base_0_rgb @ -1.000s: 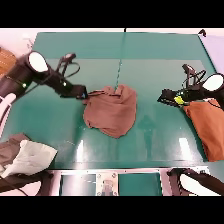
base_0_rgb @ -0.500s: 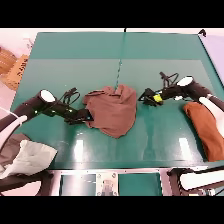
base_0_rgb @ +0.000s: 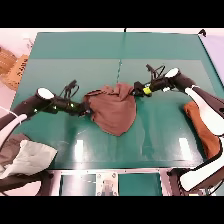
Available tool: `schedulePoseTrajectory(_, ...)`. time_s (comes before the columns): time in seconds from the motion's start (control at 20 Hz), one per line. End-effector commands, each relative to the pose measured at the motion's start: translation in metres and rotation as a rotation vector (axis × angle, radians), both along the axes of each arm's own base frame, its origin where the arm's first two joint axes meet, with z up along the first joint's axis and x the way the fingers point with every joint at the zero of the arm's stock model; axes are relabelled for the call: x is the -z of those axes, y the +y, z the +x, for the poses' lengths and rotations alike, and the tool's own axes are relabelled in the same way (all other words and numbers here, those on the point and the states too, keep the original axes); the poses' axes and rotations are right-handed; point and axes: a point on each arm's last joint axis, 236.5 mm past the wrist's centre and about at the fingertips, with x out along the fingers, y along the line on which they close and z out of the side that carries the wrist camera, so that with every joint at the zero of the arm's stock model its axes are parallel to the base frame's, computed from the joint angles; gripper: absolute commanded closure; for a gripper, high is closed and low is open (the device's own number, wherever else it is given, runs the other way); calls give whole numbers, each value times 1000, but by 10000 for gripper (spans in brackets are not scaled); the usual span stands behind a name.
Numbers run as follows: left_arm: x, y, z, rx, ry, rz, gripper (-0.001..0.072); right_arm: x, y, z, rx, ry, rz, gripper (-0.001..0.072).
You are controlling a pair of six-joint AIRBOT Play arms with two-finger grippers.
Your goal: Fold the shirts.
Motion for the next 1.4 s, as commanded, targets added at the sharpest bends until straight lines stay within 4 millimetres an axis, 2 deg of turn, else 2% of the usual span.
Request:
schedulePoseTrajectory(0.0, -61, -14, 23, 91, -130, -50, 689, -66, -6, 6, -66, -104, 29, 694)
schedulePoseTrajectory(0.1, -118, -23, 36, 137, -227, -87, 688, -134, -19, 11, -53, -252, 25, 694)
schedulePoseTrajectory(0.2, -187, -26, 47, 152, -389, -112, 689, -211, -32, 6, -27, -429, 13, 694)
schedulePoseTrajectory(0.25, -227, -26, 48, 150, -481, -123, 689, -252, -37, -3, -14, -523, 4, 694)
schedulePoseTrajectory(0.35, -304, -24, 37, 155, -672, -144, 689, -326, -45, -30, 3, -701, -14, 694)
schedulePoseTrajectory(0.45, -385, -18, 10, 159, -878, -160, 689, -391, -48, -66, 15, -867, -36, 694)
schedulePoseTrajectory(0.5, -416, -13, -5, 157, -967, -152, 689, -417, -50, -84, 20, -940, -56, 694)
schedulePoseTrajectory(0.55, -443, -6, -20, 150, -1058, -127, 689, -442, -54, -103, 31, -1017, -88, 693)
schedulePoseTrajectory(0.65, -483, 15, -41, 97, -1190, -47, 689, -484, -65, -131, 81, -1158, -162, 693)
schedulePoseTrajectory(0.75, -510, 36, -53, 23, -1271, 31, 689, -521, -77, -152, 165, -1272, -201, 694)
schedulePoseTrajectory(0.8, -519, 46, -59, -1, -1303, 69, 689, -534, -80, -160, 194, -1311, -206, 694)
schedulePoseTrajectory(0.9, -529, 57, -63, -32, -1340, 120, 688, -542, -84, -164, 211, -1339, -222, 694)
schedulePoseTrajectory(1.0, -515, 61, -54, -27, -1295, 165, 689, -533, -90, -150, 220, -1311, -247, 693)
schedulePoseTrajectory(1.1, -485, 58, -36, 10, -1207, 199, 689, -510, -97, -119, 219, -1241, -268, 694)
schedulePoseTrajectory(1.2, -442, 52, -5, 32, -1092, 214, 688, -472, -100, -80, 208, -1135, -266, 694)
schedulePoseTrajectory(1.3, -379, 45, 32, 58, -936, 232, 688, -419, -104, -39, 196, -998, -262, 694)
schedulePoseTrajectory(1.35, -340, 42, 53, 66, -848, 241, 688, -384, -106, -18, 188, -914, -261, 693)
